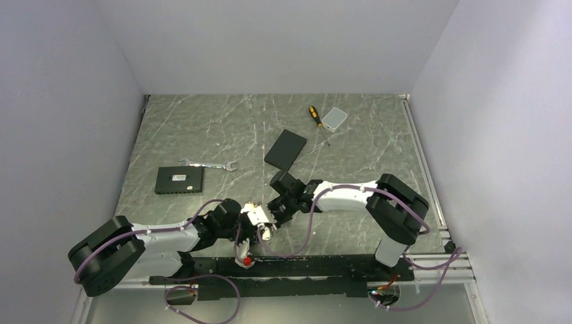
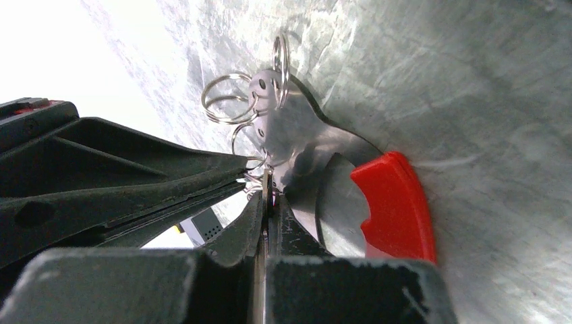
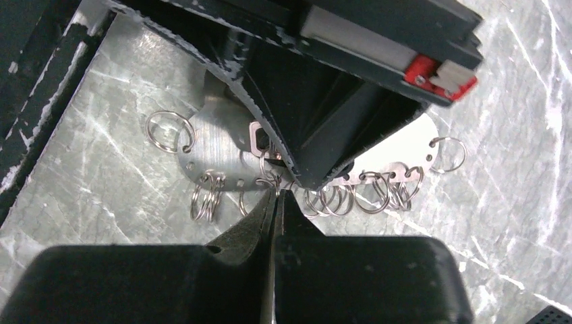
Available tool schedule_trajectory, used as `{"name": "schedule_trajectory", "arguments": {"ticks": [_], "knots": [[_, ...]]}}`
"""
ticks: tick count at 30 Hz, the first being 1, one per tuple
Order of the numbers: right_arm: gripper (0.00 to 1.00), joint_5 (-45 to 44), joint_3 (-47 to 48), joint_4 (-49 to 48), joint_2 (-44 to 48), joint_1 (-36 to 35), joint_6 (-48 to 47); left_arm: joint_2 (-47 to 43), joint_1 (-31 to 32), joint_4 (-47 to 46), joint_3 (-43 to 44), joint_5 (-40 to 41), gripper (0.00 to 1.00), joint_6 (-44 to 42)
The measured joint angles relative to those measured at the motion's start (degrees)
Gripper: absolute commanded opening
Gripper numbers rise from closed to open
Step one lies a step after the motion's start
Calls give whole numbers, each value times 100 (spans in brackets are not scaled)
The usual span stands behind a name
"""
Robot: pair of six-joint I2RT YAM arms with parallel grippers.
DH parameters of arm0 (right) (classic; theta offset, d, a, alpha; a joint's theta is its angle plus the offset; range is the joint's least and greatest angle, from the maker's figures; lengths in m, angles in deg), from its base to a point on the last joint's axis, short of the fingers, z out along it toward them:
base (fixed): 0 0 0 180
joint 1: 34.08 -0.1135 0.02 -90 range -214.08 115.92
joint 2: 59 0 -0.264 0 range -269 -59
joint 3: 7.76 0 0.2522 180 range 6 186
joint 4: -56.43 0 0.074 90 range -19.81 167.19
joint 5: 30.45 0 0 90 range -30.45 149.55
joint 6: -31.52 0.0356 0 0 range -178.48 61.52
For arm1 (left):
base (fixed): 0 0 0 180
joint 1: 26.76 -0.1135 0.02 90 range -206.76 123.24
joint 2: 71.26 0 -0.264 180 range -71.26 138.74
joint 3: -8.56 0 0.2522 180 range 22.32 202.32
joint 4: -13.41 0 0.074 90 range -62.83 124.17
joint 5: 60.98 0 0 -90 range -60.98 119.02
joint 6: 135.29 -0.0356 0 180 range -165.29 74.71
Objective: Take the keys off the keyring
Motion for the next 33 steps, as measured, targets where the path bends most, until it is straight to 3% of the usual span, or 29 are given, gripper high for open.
{"name": "schedule_trajectory", "arguments": {"ticks": [10,20,33], "knots": [[0,876,-463,-1054,42,520,1252,-35,-2,57,48,114,0,59],[0,1502,-1357,-2883,151,962,2861,-37,-2,44,90,129,0,61],[0,1670,-1873,-4704,-20,1252,4857,-120,-17,24,127,232,0,101]]}}
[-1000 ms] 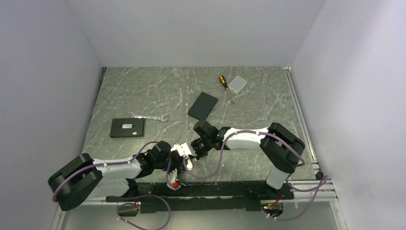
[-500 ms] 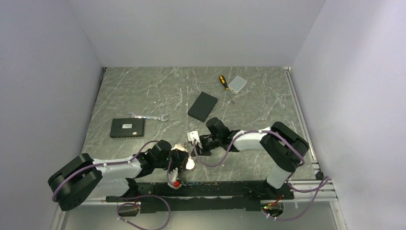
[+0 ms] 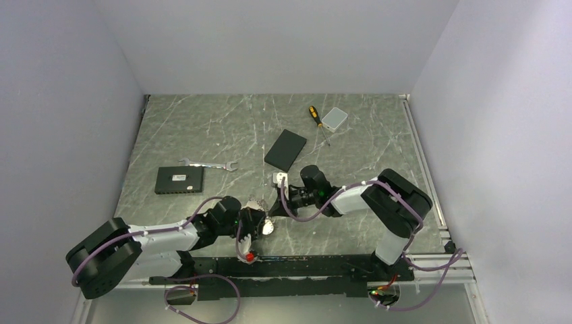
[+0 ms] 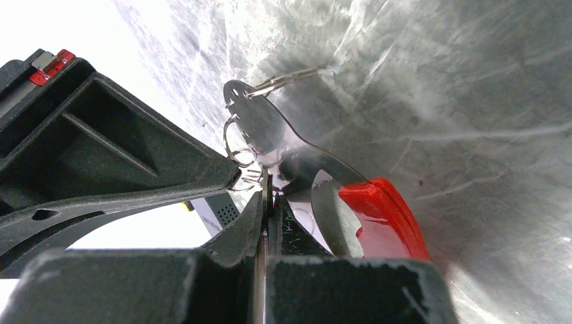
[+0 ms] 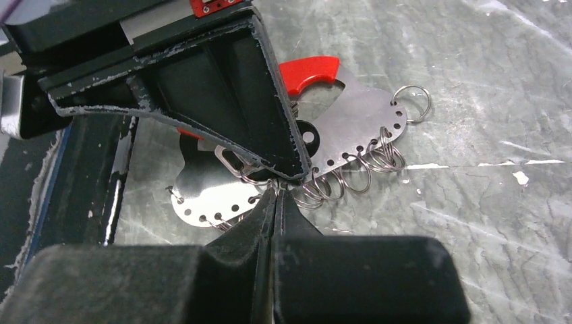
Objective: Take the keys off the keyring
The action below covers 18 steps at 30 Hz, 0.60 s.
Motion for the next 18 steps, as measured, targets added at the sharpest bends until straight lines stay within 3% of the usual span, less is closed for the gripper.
{"name": "schedule_trajectory", "arguments": {"ticks": [4,8,13,18], "knots": [[0,114,-55,-393,-101,85,321,-44,-9,4,11,59,0,66],[0,219,-107,-455,-101,92,42,-61,-9,17,11,70,0,96],[0,223,-103,-105,-98,-17,-990,-31,-7,107,7,55,0,136],[9,-127,-98,271,-70,-343,-2194,63,2,195,-11,-28,0,192]]}}
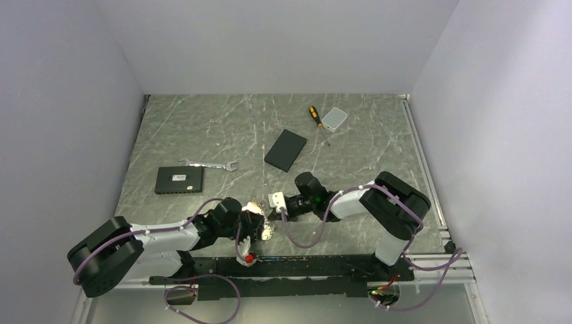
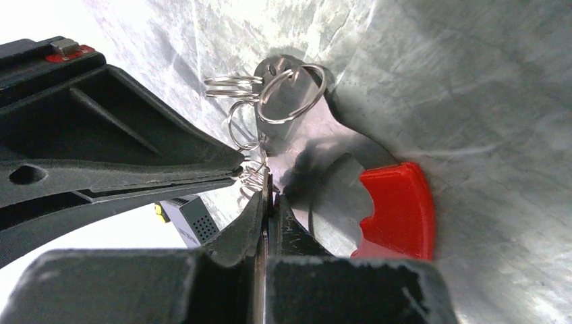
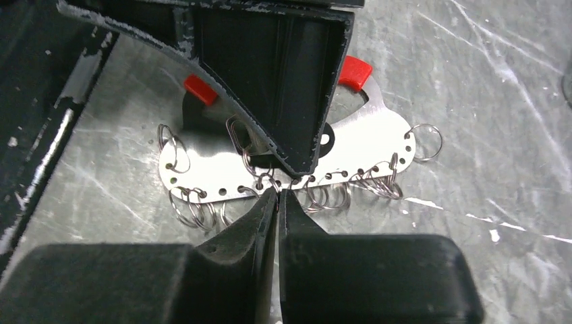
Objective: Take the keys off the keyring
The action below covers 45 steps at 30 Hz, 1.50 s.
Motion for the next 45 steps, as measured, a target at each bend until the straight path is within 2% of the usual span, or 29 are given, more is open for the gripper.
{"name": "schedule_trajectory", "arguments": {"ticks": [5,15,27,35,45], "knots": [[15,-216,0,90,46,-59,-614,0,2,-2,0,-9,0,4],[24,-671,-61,337,186,2,-1010,-7,2,26,7,-24,0,46],[30,-741,-17,494,216,31,-625,-7,2,74,35,-57,0,72],[30,-407,306,1182,256,15,-393,-13,4,514,299,-118,0,568],[27,-330,313,1235,256,-35,-173,-79,7,953,503,-170,0,1099]]}}
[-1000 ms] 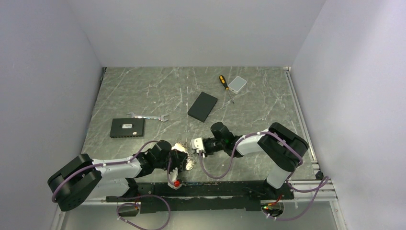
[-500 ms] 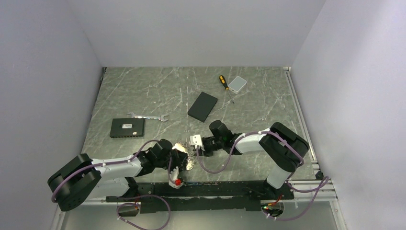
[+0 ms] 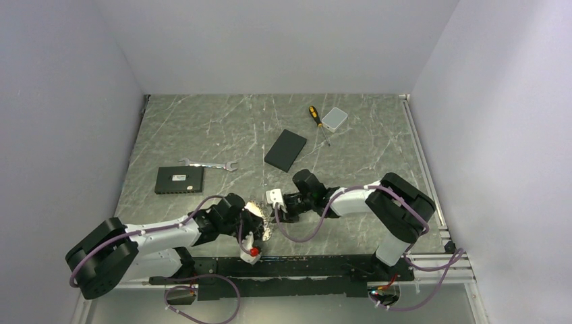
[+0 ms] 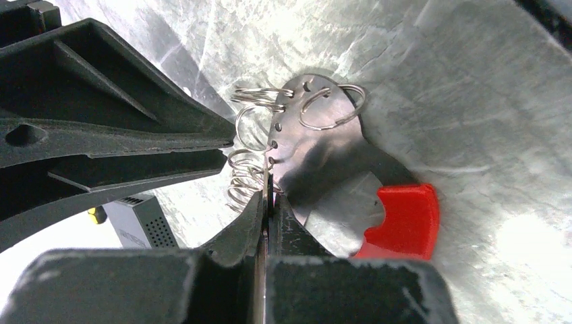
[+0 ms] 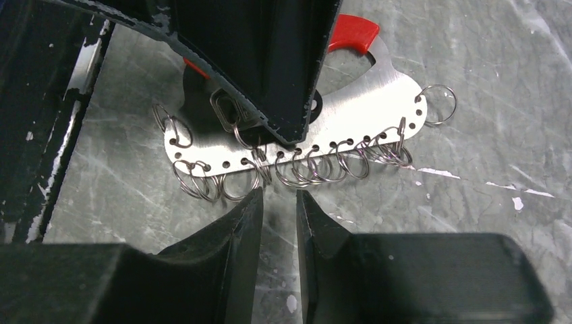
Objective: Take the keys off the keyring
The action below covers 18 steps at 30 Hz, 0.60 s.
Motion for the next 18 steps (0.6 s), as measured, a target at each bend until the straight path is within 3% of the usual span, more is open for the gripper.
{"name": "schedule_trajectory", "arguments": {"ticks": [18], "knots": [[28,358,-31,-343,-2,286,890,-144,7,780,302,-223,0,938]]}}
